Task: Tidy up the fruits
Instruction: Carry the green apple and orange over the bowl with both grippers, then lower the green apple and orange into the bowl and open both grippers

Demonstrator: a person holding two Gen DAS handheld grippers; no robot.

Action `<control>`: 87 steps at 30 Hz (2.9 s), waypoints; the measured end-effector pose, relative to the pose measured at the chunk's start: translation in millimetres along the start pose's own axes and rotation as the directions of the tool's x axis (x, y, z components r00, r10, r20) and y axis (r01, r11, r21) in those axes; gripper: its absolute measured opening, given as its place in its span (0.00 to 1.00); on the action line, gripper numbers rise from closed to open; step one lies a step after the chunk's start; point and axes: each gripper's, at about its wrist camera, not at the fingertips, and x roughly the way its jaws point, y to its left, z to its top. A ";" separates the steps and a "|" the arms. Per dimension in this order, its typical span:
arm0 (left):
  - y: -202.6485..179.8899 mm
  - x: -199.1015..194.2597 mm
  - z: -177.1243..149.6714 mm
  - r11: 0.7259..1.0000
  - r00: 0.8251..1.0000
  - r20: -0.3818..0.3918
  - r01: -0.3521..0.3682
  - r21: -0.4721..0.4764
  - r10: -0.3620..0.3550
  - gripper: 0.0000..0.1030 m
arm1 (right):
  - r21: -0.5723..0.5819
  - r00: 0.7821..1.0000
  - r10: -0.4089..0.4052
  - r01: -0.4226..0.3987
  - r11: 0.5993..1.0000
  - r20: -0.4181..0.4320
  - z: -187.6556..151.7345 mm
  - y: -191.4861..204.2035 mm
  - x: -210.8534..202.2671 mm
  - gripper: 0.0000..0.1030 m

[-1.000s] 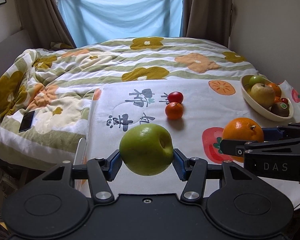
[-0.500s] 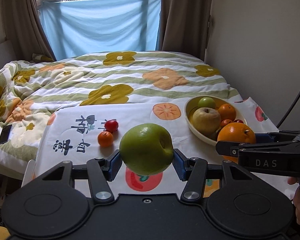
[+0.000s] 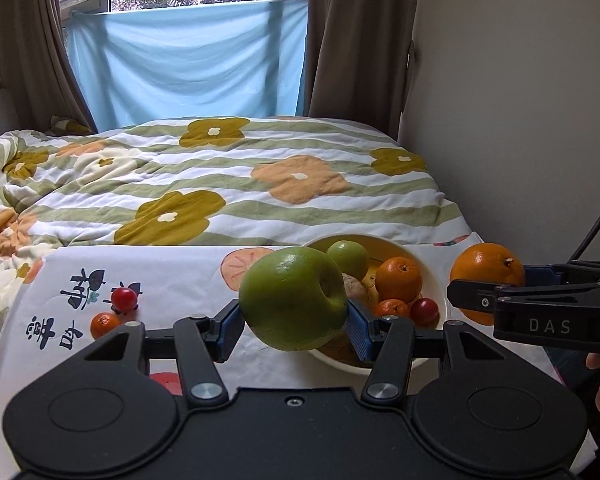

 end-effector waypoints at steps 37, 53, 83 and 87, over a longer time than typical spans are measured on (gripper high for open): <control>-15.8 168.3 41.9 0.999 0.985 -0.167 -0.044 0.021 0.046 0.57 | 0.003 0.997 0.065 -0.065 0.998 -0.042 48.2 -66.6 134.8 0.74; -21.3 143.7 38.5 0.998 0.992 -0.122 -0.025 0.064 0.033 0.87 | -0.011 0.996 0.078 -0.078 0.997 -0.051 50.9 -60.3 143.9 0.74; -2.1 95.2 21.1 0.995 0.989 -0.114 -0.100 -0.015 0.097 0.88 | -0.012 0.996 0.091 -0.091 0.996 0.018 52.0 -53.3 133.6 1.00; -1.9 75.7 19.7 0.994 0.991 -0.084 -0.106 -0.026 0.103 0.88 | -0.012 0.996 0.089 -0.089 0.996 0.030 51.9 -46.5 109.3 1.00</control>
